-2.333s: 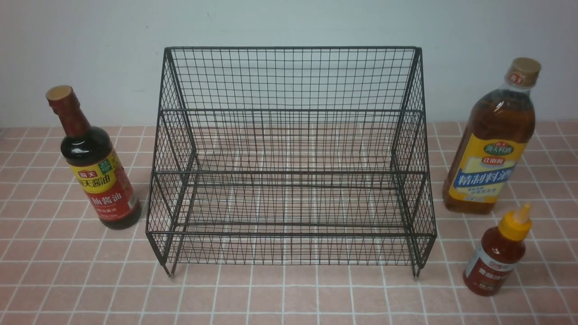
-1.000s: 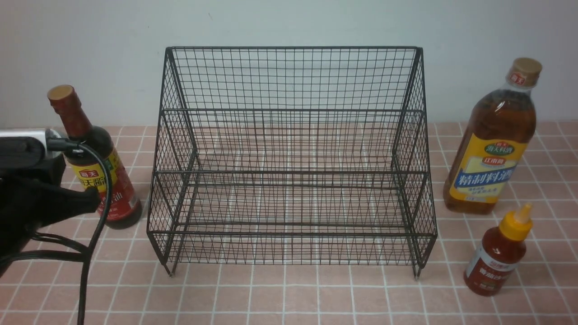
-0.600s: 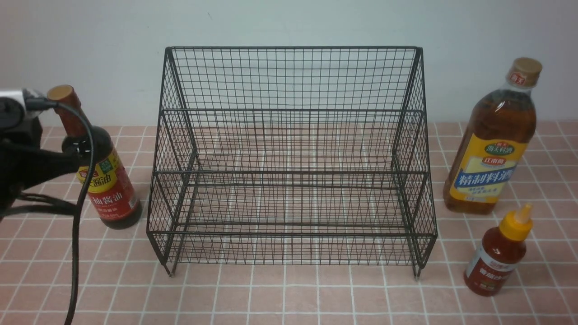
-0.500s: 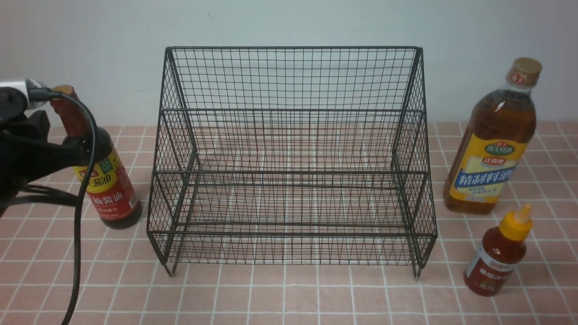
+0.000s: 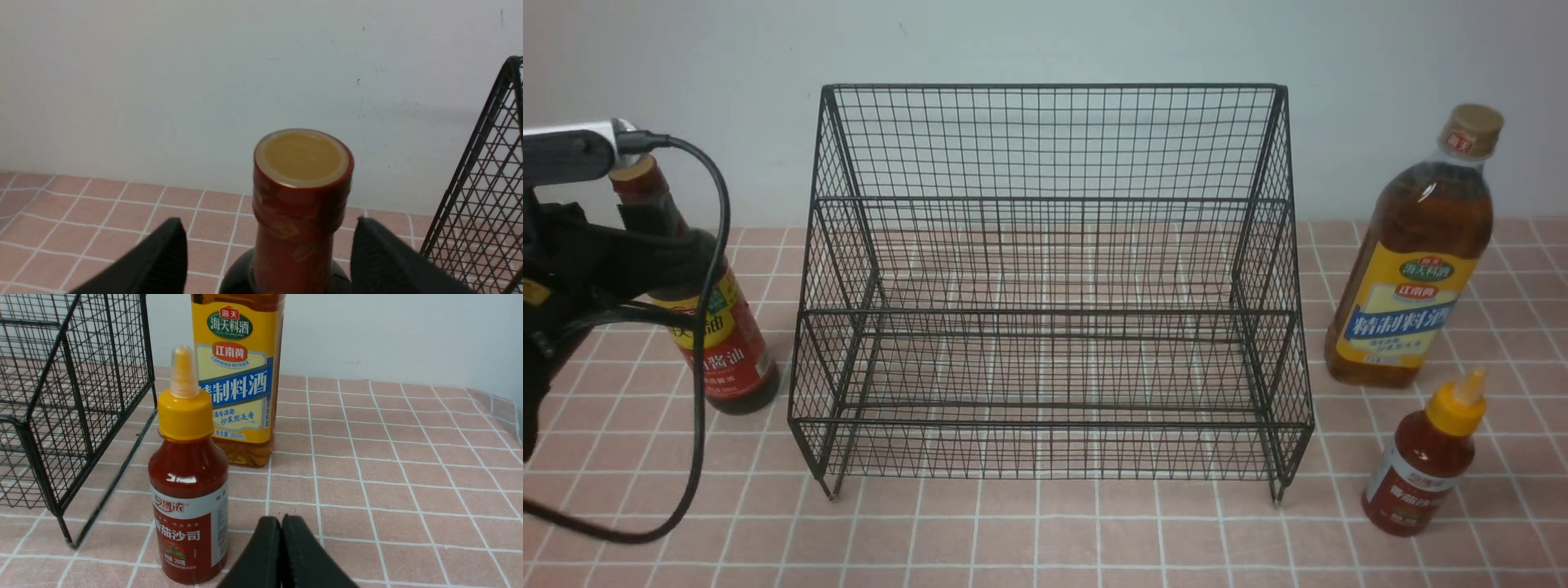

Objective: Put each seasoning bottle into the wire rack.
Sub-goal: Use the left arm to grab the condiment bottle closest to it, then use the left arm to put the condiment bottle back on the shelf

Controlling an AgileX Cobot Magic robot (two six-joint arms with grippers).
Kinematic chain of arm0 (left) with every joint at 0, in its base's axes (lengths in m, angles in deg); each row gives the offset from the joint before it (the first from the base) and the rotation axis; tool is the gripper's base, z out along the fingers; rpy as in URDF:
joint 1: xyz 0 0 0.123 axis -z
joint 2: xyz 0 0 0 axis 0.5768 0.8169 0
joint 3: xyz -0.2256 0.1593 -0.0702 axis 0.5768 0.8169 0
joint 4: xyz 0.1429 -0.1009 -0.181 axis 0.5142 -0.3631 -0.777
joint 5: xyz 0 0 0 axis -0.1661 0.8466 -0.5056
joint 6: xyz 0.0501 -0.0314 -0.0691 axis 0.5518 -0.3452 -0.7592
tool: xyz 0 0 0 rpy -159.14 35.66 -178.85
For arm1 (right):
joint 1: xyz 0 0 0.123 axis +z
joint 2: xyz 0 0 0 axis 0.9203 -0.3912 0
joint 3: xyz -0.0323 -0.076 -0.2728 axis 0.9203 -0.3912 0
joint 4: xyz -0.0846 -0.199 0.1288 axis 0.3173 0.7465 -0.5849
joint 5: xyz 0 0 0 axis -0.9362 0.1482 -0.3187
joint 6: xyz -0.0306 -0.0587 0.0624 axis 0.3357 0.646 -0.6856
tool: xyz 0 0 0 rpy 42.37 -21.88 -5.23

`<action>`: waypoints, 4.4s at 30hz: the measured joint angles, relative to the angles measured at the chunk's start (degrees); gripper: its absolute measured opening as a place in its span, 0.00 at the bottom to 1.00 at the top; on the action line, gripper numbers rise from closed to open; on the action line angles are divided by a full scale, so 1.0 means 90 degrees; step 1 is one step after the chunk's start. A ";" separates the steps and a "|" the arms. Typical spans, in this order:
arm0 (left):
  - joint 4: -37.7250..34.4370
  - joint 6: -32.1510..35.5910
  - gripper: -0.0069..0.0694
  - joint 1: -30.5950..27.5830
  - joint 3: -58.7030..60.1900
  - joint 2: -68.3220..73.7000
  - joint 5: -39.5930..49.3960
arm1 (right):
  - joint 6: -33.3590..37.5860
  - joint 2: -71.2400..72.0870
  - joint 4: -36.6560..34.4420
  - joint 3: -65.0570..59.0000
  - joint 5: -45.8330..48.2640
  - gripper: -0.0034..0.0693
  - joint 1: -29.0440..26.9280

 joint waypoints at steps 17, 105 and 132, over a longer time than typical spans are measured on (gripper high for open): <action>0.0000 -0.0059 0.72 0.0000 -0.0695 0.1125 -0.0388 | 0.0000 0.0000 0.0000 0.0000 0.0000 0.03 0.0000; 0.0772 -0.0007 0.42 0.2220 -0.2052 0.0144 -0.0389 | 0.0000 0.0000 0.0000 0.0000 0.0000 0.03 0.0000; 0.0878 -0.0783 0.42 0.2220 -0.2044 0.0422 0.1747 | 0.0000 0.0000 0.0000 0.0000 0.0000 0.03 0.0000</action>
